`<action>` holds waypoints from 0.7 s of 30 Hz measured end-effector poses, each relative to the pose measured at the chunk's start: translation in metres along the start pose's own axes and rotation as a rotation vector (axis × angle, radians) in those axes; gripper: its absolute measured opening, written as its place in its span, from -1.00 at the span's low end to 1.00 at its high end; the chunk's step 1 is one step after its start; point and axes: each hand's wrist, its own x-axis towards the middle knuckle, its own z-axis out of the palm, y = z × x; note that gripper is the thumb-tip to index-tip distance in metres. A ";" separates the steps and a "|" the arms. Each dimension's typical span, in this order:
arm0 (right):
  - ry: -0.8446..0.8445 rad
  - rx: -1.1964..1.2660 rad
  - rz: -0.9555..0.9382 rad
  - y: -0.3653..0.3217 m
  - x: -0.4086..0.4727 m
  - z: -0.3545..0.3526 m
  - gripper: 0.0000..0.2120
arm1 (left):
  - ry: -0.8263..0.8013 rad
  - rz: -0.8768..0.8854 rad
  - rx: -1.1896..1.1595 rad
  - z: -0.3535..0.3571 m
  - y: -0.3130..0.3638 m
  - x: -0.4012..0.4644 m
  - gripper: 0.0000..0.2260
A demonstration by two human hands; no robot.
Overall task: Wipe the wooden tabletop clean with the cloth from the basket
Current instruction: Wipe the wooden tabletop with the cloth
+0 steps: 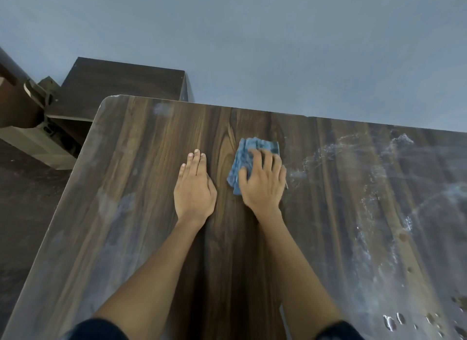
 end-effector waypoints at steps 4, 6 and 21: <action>-0.137 -0.031 -0.030 -0.021 0.033 0.013 -0.41 | -0.009 -0.004 0.007 0.000 0.000 0.000 -0.58; -0.171 -0.015 -0.150 -0.020 0.027 0.012 -0.40 | -0.011 -0.003 0.007 0.000 0.000 0.001 -0.58; -0.127 -0.014 0.053 -0.009 0.014 0.009 -0.34 | -0.012 0.000 0.025 0.001 -0.001 0.000 -0.59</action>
